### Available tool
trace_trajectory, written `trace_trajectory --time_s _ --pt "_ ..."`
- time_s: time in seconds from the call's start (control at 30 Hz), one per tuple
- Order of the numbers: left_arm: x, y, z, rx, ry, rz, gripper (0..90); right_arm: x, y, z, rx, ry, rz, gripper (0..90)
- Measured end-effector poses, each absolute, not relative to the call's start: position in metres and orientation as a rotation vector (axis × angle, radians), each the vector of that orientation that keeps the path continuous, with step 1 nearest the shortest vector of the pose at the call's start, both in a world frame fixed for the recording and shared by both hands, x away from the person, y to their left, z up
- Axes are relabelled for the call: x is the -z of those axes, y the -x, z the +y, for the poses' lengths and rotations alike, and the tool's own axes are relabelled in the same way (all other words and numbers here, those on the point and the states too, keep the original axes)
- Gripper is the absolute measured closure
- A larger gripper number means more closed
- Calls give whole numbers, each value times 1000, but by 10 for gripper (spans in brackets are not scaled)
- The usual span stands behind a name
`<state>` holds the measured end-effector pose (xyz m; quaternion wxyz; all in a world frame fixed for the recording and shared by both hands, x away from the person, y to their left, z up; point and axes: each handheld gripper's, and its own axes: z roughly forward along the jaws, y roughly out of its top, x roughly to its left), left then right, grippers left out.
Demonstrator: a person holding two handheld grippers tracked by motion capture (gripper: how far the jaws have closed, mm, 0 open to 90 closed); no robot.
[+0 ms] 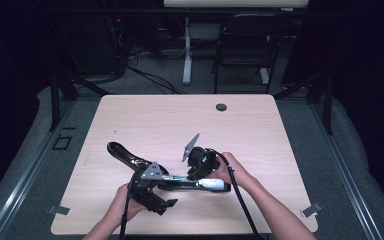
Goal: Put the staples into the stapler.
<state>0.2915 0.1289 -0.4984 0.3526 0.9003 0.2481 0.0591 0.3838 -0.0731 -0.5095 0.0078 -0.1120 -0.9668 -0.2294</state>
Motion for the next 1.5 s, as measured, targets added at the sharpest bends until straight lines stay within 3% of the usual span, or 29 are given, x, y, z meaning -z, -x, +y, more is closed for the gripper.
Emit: trace_trajectory --time_s 1.2,1.5 --pt "499 -290 128 -150 -2349 639 0 510 -383 -74 710 324 -3015 728" --pt "496 -289 132 -155 -2328 654 0 512 -384 -77 709 364 -3004 602"
